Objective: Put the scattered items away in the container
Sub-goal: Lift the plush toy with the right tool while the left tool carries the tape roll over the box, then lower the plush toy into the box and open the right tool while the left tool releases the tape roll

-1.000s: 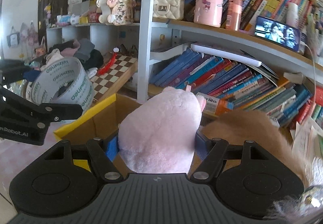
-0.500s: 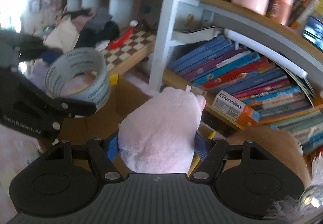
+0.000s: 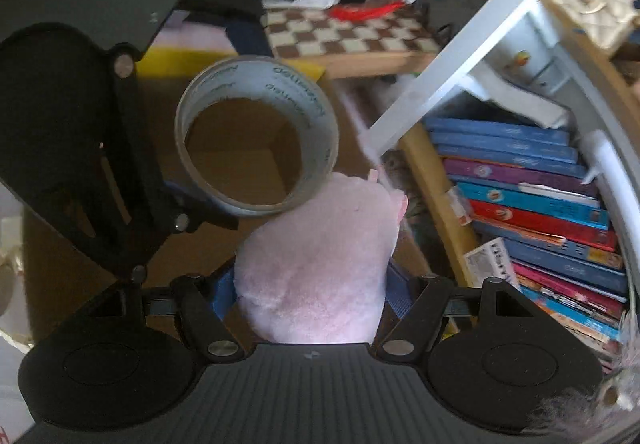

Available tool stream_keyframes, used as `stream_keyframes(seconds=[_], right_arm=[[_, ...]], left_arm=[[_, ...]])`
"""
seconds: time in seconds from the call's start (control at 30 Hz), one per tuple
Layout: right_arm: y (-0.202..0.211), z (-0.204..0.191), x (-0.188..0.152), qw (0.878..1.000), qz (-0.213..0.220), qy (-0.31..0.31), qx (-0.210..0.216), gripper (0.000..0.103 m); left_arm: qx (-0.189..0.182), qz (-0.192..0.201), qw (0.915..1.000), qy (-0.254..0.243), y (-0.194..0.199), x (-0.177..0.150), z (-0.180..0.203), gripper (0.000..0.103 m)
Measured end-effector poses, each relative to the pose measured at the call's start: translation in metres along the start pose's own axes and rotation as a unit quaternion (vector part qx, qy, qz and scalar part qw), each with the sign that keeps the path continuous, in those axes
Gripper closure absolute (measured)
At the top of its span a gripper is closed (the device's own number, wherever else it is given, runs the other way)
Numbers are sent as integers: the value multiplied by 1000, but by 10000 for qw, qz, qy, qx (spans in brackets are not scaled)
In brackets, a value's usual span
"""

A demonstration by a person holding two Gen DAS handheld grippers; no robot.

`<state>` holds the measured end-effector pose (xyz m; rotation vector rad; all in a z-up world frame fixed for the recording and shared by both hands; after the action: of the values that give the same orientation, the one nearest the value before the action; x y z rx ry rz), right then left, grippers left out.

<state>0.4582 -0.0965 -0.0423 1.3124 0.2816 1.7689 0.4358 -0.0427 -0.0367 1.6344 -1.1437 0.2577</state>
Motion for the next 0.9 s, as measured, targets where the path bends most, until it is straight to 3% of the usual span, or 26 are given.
stream_keyframes(seconds=[0.1,0.47,0.9], right_arm=[[-15,-5,-1,9986,-206,450,199,32],[-49,-6,-15,9909,-916,807,572,32],[-44,-9,-24,9873,-1049,959,711,30]], left_arm=[[-121,-238,9996,-134,-10,-8,1,18],[-454,-920,9929,-604,-50,-24,-2,18],[-592,-1171,9888,-705,-64,-32,-2,18]])
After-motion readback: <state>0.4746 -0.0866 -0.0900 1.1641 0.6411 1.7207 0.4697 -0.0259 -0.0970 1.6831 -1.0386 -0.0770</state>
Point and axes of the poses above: each gripper's, at about its wrist camera, not at the fingertips, and y roughly against the way its jaws point, z to its right, x to its top, the point moved 5 cm from there along -y, roughly the way its jaws point, and after that the axes turned 10 degrees about z, right-handed, at the moved point
